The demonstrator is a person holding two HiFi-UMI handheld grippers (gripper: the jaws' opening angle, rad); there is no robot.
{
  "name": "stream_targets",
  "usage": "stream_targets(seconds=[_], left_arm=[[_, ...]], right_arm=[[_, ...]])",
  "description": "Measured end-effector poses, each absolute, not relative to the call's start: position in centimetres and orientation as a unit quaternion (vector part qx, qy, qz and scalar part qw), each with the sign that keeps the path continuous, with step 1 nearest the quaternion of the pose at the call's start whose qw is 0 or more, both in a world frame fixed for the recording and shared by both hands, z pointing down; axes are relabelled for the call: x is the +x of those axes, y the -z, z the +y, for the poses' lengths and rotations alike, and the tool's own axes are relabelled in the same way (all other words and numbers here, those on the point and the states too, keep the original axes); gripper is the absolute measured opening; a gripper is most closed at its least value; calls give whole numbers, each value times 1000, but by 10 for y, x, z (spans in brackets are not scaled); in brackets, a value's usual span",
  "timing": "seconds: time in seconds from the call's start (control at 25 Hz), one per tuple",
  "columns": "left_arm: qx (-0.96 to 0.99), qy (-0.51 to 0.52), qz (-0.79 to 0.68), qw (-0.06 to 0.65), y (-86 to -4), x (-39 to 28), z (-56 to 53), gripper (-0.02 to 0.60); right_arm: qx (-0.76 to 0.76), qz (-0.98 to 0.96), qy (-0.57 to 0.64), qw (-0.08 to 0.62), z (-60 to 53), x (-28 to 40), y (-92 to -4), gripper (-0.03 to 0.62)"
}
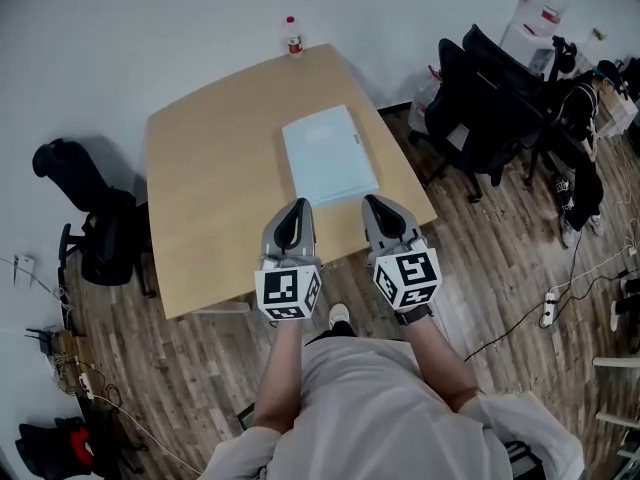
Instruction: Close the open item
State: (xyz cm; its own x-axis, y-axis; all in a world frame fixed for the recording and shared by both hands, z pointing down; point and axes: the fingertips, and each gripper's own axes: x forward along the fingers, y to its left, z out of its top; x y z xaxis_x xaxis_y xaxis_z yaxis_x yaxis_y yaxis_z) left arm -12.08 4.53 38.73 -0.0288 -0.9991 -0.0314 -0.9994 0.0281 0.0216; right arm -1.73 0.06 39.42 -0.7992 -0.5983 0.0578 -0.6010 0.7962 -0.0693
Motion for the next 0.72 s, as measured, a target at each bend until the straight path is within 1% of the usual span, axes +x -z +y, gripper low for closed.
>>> stream_targets(seconds=[0.32,0.6,0.72], left_arm=[[-707,-21,706,-4,-397,-179,-4,9],[-727,-16,686,-22,-412,-181,-50,9],[-739,20,673,-3,-421,-176,-74,9]], right_arm=[[338,-940,-38,22,-48,-62,-403,15],[346,-936,-45,53,-83,-65,-422,15],[346,-934,-63,68,-107,-70,-438,15]])
